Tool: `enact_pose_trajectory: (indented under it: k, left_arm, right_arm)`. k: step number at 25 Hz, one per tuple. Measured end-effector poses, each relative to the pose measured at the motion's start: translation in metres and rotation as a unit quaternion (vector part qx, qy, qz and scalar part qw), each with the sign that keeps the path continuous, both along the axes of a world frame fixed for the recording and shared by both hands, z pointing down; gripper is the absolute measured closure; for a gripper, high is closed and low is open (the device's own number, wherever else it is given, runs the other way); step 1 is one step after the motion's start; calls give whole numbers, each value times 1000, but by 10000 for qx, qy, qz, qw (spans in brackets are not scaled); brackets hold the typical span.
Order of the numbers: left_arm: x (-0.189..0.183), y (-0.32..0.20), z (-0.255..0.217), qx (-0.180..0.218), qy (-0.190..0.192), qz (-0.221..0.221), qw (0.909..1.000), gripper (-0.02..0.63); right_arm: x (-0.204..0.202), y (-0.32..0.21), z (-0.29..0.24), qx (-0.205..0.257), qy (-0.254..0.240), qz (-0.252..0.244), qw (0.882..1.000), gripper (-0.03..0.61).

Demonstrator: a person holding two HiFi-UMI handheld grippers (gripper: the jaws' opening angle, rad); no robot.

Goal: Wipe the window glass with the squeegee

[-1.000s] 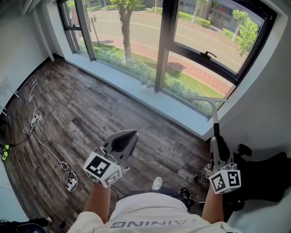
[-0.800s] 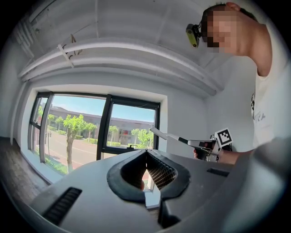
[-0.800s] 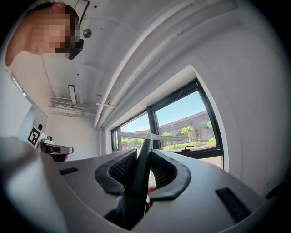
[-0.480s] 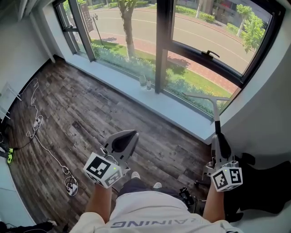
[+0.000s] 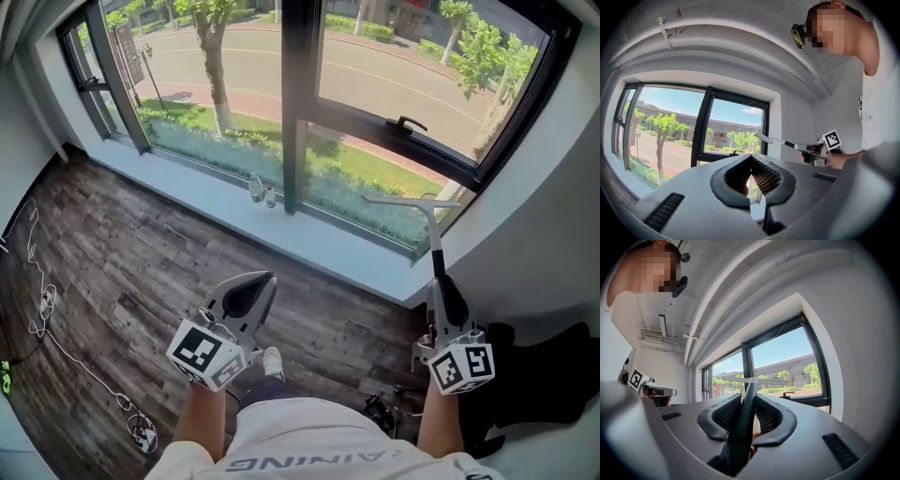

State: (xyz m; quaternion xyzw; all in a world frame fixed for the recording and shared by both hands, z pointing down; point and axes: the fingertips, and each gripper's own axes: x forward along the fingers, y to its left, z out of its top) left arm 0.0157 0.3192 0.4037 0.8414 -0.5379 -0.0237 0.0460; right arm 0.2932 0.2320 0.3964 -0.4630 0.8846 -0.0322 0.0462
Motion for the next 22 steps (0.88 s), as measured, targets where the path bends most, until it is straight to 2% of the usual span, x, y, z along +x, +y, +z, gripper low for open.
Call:
enact_pose_trajectory:
  k: [7, 11, 16, 22]
  left_arm:
    - [-71, -104, -31, 67, 36, 534, 9985, 597]
    - [-98, -141, -13, -5, 35, 787, 9969, 597]
    - [-106, -181, 0, -48, 116, 1094, 9939, 597]
    - [-89, -234, -8, -27, 83, 1385, 9903, 597]
  right_arm:
    - [-64, -68, -39, 145, 144, 534, 9984, 479]
    - [-90, -86, -26, 51, 187, 780, 9968, 479]
    - [-99, -114, -17, -58, 218, 1060, 9941, 479]
    - [-82, -155, -20, 2, 212, 1318, 9910, 479]
